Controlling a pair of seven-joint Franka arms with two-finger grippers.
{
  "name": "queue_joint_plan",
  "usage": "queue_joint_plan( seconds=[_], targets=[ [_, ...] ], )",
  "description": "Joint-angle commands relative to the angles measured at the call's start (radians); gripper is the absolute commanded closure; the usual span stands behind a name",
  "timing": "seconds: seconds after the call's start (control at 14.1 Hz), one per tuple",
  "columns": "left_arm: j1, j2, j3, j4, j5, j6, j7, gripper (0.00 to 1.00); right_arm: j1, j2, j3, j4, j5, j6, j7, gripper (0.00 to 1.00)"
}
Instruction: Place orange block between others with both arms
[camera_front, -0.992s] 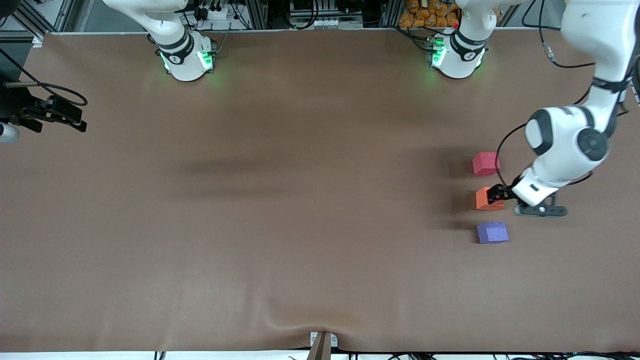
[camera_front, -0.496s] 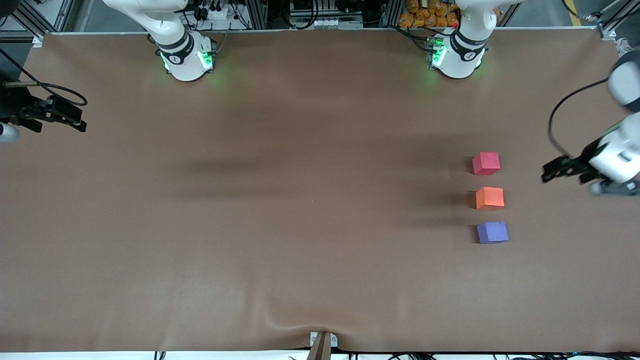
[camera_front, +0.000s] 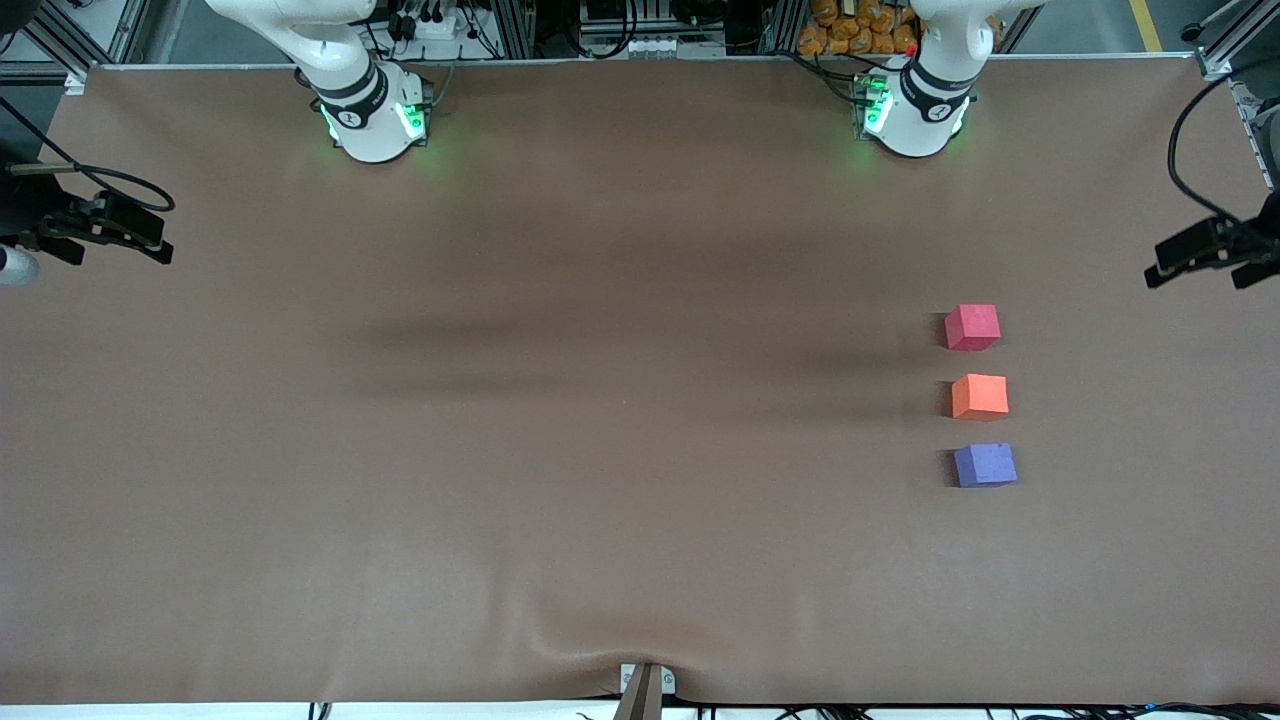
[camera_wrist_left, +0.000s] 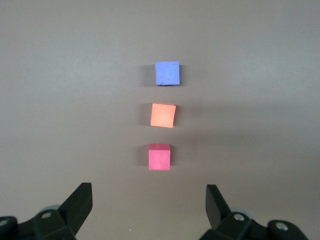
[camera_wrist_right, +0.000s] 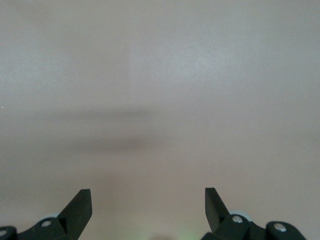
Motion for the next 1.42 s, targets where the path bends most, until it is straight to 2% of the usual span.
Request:
queue_joint_plan(
  seconds=[0.0,0.07,0.28,0.35,0.78,0.92,1.06,1.35],
  targets=[
    [-0.01,-0.022,-0.008,0.015,-0.008,-0.055,-0.015,0.0,-0.003,0.009,0.003,0.022,-0.001,-0.01,0.007,0.0],
    [-0.027,-0.018,0.006,0.025,-0.004,-0.081,-0.014,0.0,-0.002,0.009,0.005,0.022,-0.001,-0.01,0.007,0.0],
    [-0.139,-0.015,0.125,0.036,-0.002,-0.126,-0.018,0.0,-0.002,0.009,0.005,0.022,-0.001,-0.011,0.007,0.0],
    [-0.153,-0.015,0.135,0.041,-0.001,-0.129,-0.02,0.0,0.001,0.009,0.005,0.022,-0.001,-0.011,0.005,0.0],
    [-0.19,-0.039,0.132,0.052,0.011,-0.159,-0.02,0.0,0.001,0.009,0.006,0.021,0.002,-0.011,0.002,0.0],
    [-0.191,-0.048,0.11,0.041,0.013,-0.163,-0.015,0.0,0.001,0.009,0.006,0.021,0.004,-0.01,0.002,0.0],
    [-0.198,-0.058,0.078,0.041,0.072,-0.161,-0.018,0.0,0.003,0.009,0.006,0.021,0.004,-0.008,0.002,0.0],
    [-0.198,-0.042,0.078,0.054,0.079,-0.159,-0.029,0.0,-0.003,0.009,0.003,0.022,0.005,-0.007,0.002,0.0]
  ],
)
